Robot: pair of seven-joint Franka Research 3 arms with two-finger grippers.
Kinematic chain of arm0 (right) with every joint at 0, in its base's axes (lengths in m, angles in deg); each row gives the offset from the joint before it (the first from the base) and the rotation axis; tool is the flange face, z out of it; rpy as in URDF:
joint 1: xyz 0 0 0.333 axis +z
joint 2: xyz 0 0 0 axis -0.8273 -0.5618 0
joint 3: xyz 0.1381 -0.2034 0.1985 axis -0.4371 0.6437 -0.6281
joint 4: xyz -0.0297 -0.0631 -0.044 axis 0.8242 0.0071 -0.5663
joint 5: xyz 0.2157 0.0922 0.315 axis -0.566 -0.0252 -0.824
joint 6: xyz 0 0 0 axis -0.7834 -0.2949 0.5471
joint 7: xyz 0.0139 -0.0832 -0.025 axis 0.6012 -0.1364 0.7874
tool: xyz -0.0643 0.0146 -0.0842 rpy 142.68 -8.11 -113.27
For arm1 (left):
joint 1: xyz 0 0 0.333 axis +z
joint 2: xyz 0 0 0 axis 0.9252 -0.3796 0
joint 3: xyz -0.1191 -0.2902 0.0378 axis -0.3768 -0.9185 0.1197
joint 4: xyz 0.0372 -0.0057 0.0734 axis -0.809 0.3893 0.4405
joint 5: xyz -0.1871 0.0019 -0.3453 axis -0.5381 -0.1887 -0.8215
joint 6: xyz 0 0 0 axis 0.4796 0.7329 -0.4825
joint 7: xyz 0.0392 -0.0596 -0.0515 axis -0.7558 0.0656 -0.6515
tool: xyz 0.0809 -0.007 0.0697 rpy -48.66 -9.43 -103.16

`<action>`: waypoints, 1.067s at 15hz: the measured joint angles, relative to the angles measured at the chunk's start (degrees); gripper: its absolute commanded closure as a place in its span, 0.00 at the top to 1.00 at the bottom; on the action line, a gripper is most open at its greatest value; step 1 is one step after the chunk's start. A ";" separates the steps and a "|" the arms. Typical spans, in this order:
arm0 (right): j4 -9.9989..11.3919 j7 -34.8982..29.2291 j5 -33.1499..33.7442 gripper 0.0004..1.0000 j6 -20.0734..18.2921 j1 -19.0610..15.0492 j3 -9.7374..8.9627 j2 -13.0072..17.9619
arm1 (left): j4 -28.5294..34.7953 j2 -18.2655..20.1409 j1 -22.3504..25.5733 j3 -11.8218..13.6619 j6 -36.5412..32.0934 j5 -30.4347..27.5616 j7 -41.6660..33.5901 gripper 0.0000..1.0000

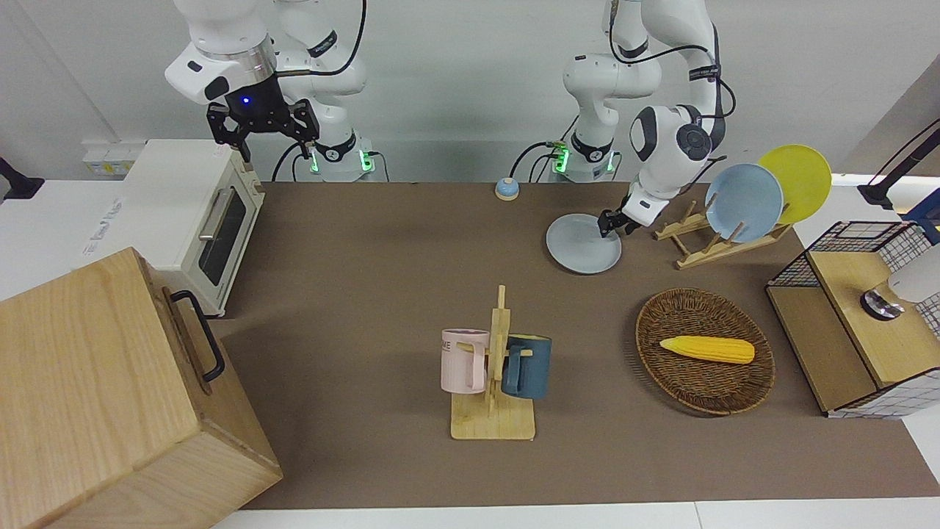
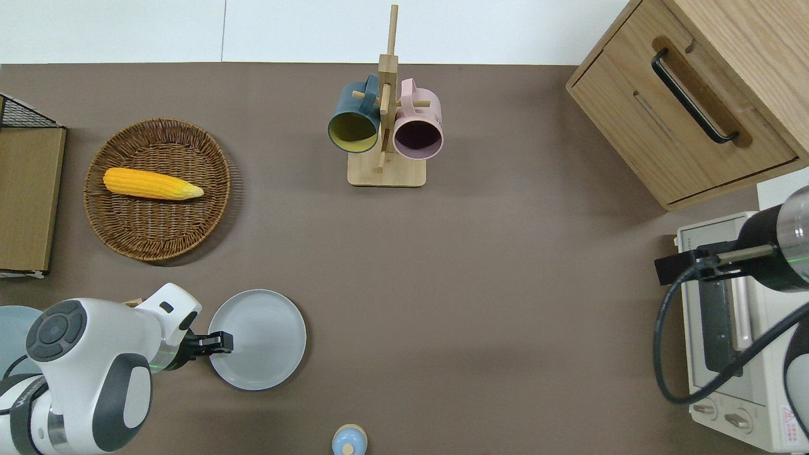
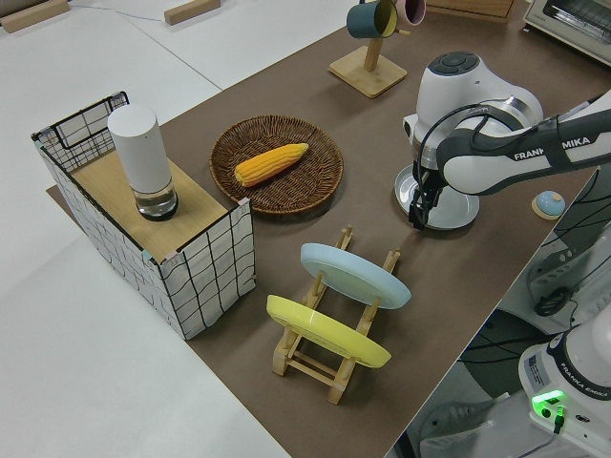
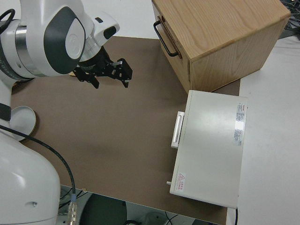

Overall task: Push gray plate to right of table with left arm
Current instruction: 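Lower the left gripper against the gray plate's rim, then push the gray plate with the left gripper toward the toaster oven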

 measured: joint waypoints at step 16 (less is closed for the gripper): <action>0.00 0.00 0.00 1.00 0.00 0.00 0.00 0.00 | 0.33 -1.08 -0.02 0.15 0.54 -0.67 -1.22 0.00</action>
